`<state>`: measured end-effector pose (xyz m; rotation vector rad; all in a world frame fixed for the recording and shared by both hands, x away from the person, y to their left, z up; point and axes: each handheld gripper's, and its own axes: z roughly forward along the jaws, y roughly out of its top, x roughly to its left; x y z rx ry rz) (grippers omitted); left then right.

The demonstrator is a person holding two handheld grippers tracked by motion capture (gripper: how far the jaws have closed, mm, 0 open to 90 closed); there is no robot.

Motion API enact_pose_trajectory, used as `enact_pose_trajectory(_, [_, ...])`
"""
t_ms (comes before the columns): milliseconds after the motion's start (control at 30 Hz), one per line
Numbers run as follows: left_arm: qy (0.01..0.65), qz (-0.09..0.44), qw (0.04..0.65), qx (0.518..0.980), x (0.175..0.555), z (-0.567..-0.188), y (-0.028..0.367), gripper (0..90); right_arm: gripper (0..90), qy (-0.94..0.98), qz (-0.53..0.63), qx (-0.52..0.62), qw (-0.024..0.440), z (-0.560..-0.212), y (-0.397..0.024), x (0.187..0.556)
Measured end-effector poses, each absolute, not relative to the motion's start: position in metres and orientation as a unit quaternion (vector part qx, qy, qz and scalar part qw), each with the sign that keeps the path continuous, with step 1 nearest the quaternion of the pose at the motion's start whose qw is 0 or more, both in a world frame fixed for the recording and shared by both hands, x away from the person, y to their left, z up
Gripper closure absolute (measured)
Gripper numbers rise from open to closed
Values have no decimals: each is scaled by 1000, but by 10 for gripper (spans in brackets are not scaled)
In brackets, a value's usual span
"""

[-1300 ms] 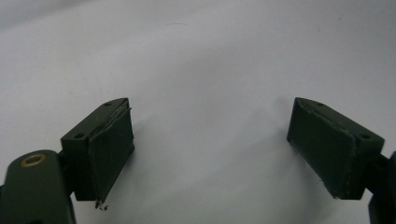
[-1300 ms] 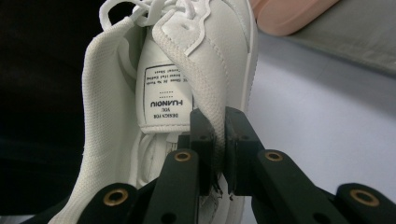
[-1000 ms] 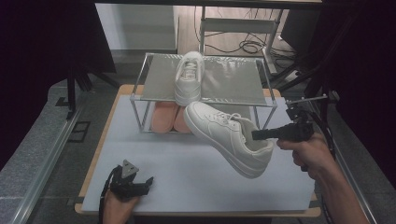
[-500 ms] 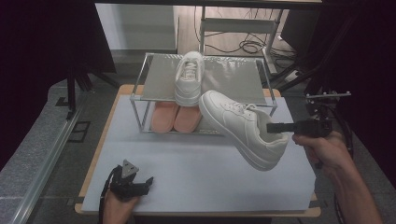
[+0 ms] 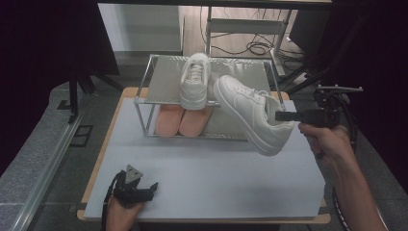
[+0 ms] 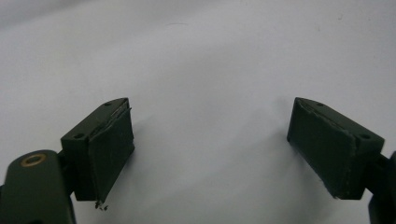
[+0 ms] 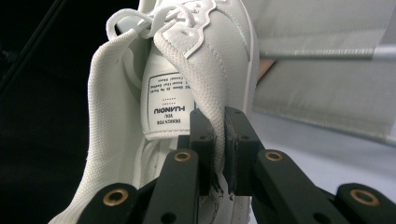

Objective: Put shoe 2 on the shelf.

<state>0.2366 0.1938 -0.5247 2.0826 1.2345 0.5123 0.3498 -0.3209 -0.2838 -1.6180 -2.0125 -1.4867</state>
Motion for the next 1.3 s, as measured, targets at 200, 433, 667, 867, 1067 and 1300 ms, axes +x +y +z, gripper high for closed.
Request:
enact_pose_trajectory(200, [471, 197, 327, 795, 236, -525, 194, 144, 835, -651, -503, -565, 68, -283, -312, 364])
enact_pose_trajectory(433, [471, 196, 328, 795, 237, -525, 194, 144, 832, -626, -510, -587, 62, -288, -298, 382])
enact_pose_trajectory(667, [471, 197, 328, 795, 236, -525, 194, 144, 826, -599, -509, -618, 32, -289, -283, 399])
enact_pose_trajectory(867, [471, 197, 328, 795, 236, -525, 194, 145, 805, -584, -509, -632, 17, -290, -273, 406])
enact_pose_trajectory(1067, [469, 198, 326, 797, 236, -525, 194, 146, 769, -596, -505, -625, 4, -286, -261, 408])
enact_pose_trajectory(1300, [469, 197, 326, 797, 236, -525, 194, 146, 709, -607, -509, -611, -3, -284, -257, 410])
